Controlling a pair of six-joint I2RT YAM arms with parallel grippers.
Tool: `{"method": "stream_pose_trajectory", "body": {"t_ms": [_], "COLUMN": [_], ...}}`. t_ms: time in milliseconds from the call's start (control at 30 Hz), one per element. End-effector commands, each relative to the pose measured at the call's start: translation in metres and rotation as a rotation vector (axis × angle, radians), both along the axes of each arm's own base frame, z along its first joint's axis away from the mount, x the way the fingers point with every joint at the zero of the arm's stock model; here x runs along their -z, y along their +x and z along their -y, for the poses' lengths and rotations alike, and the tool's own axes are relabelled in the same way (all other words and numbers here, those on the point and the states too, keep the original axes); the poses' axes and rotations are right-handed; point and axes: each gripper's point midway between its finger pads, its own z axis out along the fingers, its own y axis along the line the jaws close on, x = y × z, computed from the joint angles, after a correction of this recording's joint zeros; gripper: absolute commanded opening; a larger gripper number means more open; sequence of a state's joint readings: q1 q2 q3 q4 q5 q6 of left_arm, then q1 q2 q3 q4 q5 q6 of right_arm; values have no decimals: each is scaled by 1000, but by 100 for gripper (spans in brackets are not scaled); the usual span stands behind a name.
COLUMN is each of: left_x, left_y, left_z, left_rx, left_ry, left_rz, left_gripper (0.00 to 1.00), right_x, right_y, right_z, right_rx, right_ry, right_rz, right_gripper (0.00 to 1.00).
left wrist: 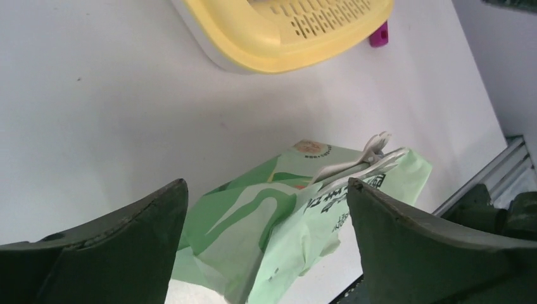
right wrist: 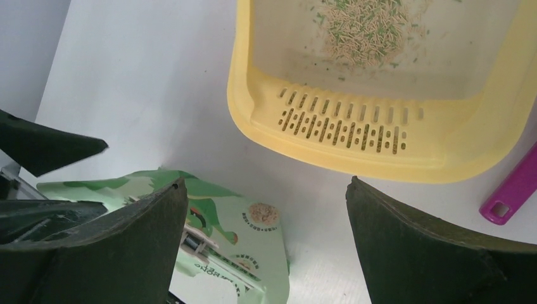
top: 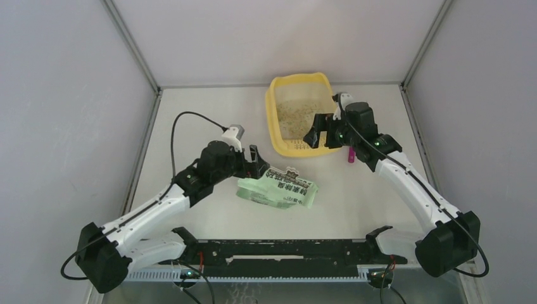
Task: Fill the litter box with clean litter
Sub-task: Place the cat litter bag at the center of the board, then reset both arms
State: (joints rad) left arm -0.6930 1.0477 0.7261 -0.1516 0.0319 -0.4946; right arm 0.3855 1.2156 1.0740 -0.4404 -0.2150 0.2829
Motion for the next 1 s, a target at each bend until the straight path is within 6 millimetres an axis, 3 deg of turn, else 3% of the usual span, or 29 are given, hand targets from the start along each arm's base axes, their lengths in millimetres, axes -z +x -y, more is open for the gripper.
{"method": "stream_pose_trajectory", "body": {"t_ms": [0, 100, 233, 367, 500, 667, 967], "left_x": [-69, -124, -167, -159, -122, -106, -103], "left_y": [10, 2, -15, -31, -39, -43, -38], "left_z": [-23, -49, -83, -122, -147, -145, -138], "left_rx": [-122, -189, -282, -413, -519, -513, -491], "left_ry": [-63, -97, -116, -112, -108, -143, -105], "left_rz": [152, 260, 319, 308, 279, 269, 250], "left_gripper": [100, 100, 100, 100, 100, 100, 100], "right_x": [-15, -15, -22, -34, -33, -31, -31], "right_y": [-8, -13, -21, -45, -66, -76, -75], "right_z": [8, 16, 22, 26, 32, 37, 37], "right_rx": [11, 48, 127, 121, 101, 107, 108], "right_ry": [10, 18, 65, 99, 116, 117, 106], "right_rz": [35, 40, 55, 112, 164, 165, 175], "right_gripper": [99, 99, 99, 99, 99, 99, 99]}}
